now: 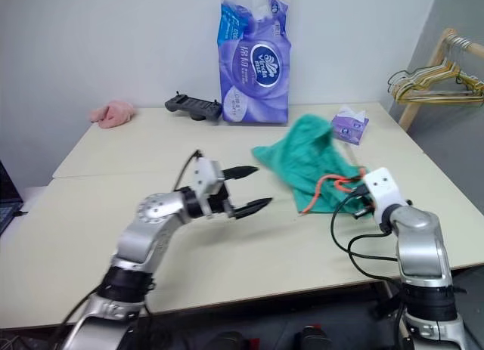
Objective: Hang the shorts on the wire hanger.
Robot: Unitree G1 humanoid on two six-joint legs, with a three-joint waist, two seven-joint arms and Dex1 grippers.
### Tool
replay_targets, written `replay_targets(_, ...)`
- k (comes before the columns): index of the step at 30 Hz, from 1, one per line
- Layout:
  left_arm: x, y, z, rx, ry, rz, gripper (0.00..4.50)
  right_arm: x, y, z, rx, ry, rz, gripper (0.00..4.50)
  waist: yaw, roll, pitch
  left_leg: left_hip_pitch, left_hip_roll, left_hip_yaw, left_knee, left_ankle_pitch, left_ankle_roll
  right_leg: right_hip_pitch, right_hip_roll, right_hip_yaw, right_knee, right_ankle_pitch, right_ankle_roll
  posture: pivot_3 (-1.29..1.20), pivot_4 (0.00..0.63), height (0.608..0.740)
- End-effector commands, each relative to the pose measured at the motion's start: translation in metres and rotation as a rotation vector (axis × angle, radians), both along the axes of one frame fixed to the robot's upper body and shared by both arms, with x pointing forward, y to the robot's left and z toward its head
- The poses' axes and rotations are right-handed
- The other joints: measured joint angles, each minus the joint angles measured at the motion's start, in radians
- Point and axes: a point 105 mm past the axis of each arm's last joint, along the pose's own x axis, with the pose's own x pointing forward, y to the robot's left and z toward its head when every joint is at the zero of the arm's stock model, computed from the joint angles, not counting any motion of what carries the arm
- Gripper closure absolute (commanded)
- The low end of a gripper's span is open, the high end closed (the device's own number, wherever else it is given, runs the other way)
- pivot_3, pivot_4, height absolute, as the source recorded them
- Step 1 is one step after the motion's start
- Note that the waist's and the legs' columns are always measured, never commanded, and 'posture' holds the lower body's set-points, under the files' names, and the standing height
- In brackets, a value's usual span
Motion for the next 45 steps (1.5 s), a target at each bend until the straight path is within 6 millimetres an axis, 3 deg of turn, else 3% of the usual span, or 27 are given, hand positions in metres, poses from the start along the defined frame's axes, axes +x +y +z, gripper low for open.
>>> replay_targets(1,-0.003,-0.032,0.015,-0.034,-0.059,-0.109,0.02,-0.027,-0.059,0.03,0.007,-0.107,-0.315,4.5,-0.019,0.006,-0.004,0.0,-0.001,0.0,0.0,0.0,0.0,0.0,-0.001,0.001,-0.001,0.0,0.001,-0.23,0.017,0.74)
replay_targets(10,-0.025,-0.077,0.028,-0.122,0.006,-0.3,0.02,-0.088,-0.134,0.045,0.019,-0.161,-0.743,4.5,-0.162,0.028,-0.016,-0.001,0.0,0.002,-0.006,-0.003,0.006,0.003,0.001,0.004,-0.007,-0.005,0.007,-0.34,0.029,0.74)
replay_targets(14,-0.029,-0.087,0.033,-0.15,0.028,-0.317,0.02,-0.098,-0.151,0.053,0.003,-0.191,-0.821,4.5,-0.208,0.032,-0.018,0.0,-0.001,0.002,-0.005,-0.007,0.011,0.006,0.001,0.005,-0.01,-0.008,0.01,-0.35,0.032,0.74)
replay_targets(22,-0.026,-0.104,0.042,-0.186,0.011,-0.31,0.02,-0.081,-0.162,0.075,0.04,-0.262,-0.889,4.5,-0.283,0.035,-0.016,0.011,-0.004,0.002,-0.005,-0.014,0.02,0.02,-0.002,0.007,-0.015,-0.017,0.022,-0.35,0.039,0.74)
replay_targets(29,-0.023,-0.104,0.043,-0.187,0.0,-0.301,0.02,-0.068,-0.193,0.094,0.089,-0.288,-0.93,4.5,-0.288,0.041,-0.009,0.017,-0.01,0.002,-0.005,-0.018,0.022,0.026,-0.007,0.009,-0.014,-0.023,0.026,-0.33,0.04,0.74)
replay_targets(37,-0.028,-0.102,0.044,-0.197,0.002,-0.309,0.02,-0.064,-0.231,0.099,0.149,-0.299,-0.997,4.5,-0.285,0.043,-0.008,0.018,-0.012,0.003,-0.005,-0.018,0.023,0.029,-0.009,0.011,-0.015,-0.024,0.029,-0.31,0.04,0.74)
replay_targets(45,-0.023,-0.099,0.046,-0.188,-0.012,-0.293,0.02,-0.048,-0.225,0.077,0.256,-0.21,-0.922,4.5,-0.283,0.043,-0.007,0.02,-0.012,0.005,-0.005,-0.018,0.023,0.03,-0.009,0.013,-0.016,-0.025,0.03,-0.28,0.04,0.74)
